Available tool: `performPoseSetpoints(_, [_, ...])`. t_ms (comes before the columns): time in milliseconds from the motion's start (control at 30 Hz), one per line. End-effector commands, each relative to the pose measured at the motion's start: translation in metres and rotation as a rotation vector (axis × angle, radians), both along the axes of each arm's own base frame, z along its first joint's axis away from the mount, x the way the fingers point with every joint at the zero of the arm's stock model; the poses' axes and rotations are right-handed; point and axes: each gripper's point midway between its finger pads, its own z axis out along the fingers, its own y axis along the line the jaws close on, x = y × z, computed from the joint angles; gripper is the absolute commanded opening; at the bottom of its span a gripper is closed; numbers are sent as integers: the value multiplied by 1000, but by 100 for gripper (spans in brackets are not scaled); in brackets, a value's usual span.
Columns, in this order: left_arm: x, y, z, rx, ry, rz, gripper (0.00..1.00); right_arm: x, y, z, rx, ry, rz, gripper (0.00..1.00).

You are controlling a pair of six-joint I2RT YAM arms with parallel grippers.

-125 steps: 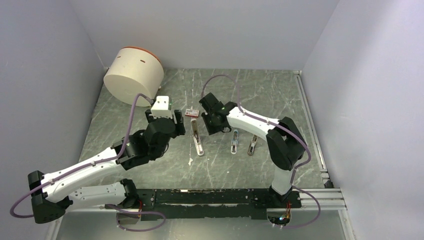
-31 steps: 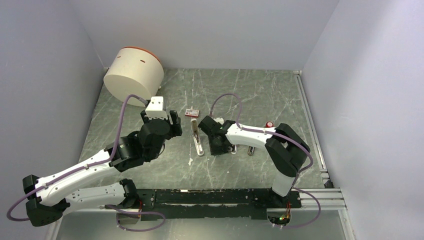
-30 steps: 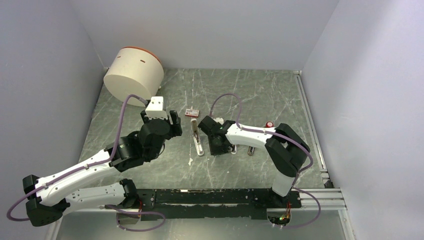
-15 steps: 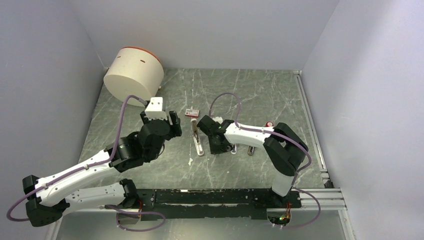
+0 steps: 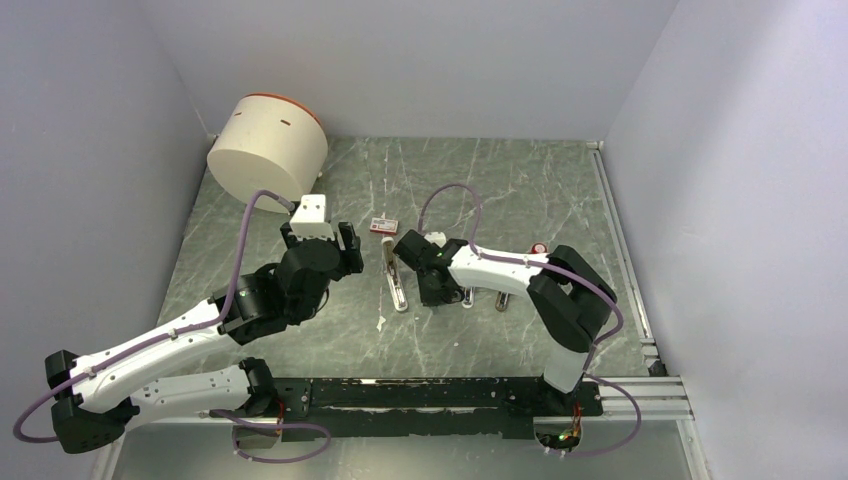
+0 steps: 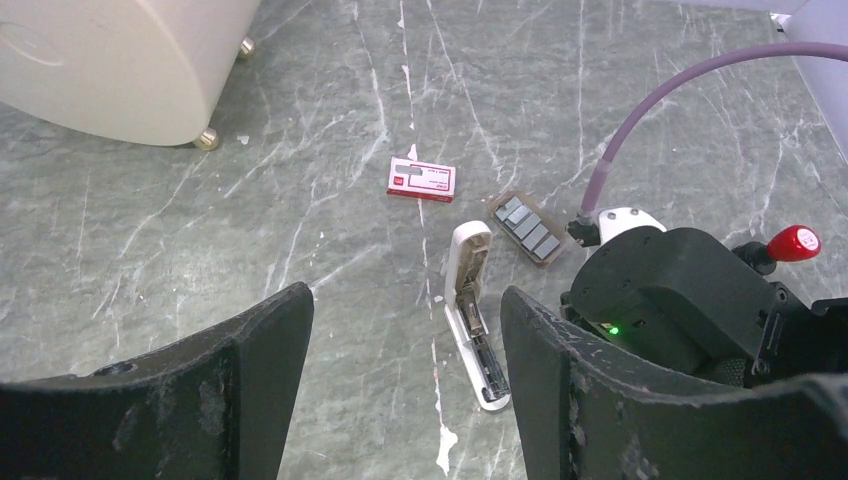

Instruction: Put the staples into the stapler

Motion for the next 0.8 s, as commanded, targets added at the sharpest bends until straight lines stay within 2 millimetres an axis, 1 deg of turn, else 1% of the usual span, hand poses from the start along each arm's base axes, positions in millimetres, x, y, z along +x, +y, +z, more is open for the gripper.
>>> performPoseSetpoints(0, [1, 4, 10, -14, -15, 15, 74, 9, 2, 15, 21, -66, -6, 20])
performPoseSetpoints(233, [1, 8, 20, -24, -31, 26, 74, 16, 8, 25, 66, -112, -11, 21])
performPoseSetpoints(367, [0, 12, 26, -20, -39, 34, 74, 30, 24, 40, 121, -170, -2, 22])
performPoseSetpoints(533, [-1, 25, 37, -12, -58, 69, 74, 42, 46, 58, 186, -247, 35, 23])
performPoseSetpoints(667, [-2, 33, 46, -17, -78, 89, 74, 43, 62, 66, 204, -290, 53, 23])
performPoseSetpoints(767, [-3, 37, 47, -12, -83, 101, 74, 43, 72, 71, 227, -313, 59, 23])
